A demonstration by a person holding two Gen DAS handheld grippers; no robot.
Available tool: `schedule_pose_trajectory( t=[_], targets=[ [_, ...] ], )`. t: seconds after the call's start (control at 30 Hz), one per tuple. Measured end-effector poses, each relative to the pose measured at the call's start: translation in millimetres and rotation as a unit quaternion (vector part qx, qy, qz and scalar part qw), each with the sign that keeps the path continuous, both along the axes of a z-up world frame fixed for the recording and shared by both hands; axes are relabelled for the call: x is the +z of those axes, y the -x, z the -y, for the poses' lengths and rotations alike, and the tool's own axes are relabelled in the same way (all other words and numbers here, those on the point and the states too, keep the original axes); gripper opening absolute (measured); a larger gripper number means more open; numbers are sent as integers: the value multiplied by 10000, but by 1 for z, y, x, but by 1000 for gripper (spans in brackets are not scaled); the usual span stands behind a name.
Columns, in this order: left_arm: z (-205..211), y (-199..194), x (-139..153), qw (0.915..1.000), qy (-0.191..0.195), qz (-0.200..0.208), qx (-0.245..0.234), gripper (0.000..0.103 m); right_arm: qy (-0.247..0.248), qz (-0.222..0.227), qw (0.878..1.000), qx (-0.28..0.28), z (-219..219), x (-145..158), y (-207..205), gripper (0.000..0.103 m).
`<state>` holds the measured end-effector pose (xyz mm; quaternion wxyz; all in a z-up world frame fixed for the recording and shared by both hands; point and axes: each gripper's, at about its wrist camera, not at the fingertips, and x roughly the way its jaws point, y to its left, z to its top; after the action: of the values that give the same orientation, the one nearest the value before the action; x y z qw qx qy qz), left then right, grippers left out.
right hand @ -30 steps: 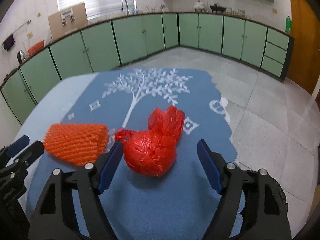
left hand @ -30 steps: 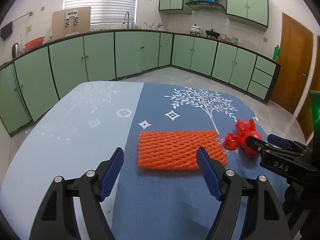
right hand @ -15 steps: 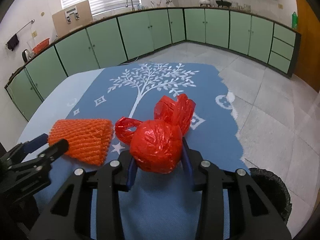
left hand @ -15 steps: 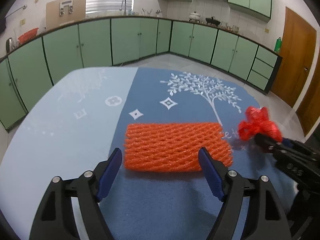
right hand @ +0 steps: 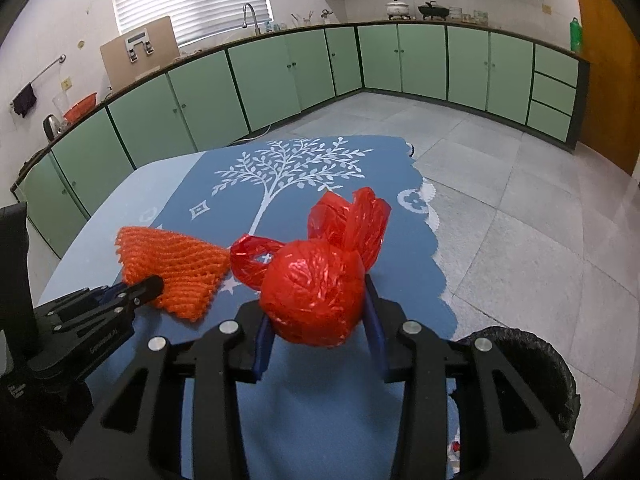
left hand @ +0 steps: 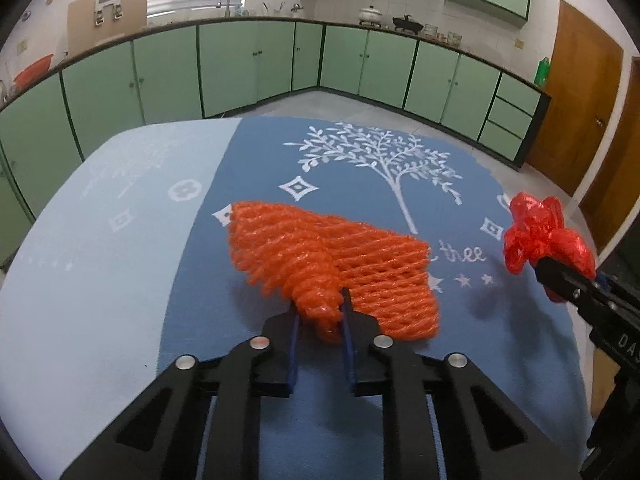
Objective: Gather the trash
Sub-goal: 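Carry the orange mesh and red bag over the black bin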
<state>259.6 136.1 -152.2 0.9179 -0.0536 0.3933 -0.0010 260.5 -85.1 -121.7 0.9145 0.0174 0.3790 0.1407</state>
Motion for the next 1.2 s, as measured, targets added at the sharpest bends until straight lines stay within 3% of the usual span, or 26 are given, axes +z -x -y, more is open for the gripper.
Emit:
schedule_pose_trajectory(
  t=[0.27,0.6,1.2],
  targets=[
    [3,32,25,9988,118,477,-29,15,-97,247,9996,33,10,23,25,38],
    [-2,64,42,9976,360,586,-21,15,-259,401,9989,48,19,41,49,38],
    [54,118,99,9899,329,1195,-694,15,-383,877,9954,93,57,85,119,38]
  ],
)
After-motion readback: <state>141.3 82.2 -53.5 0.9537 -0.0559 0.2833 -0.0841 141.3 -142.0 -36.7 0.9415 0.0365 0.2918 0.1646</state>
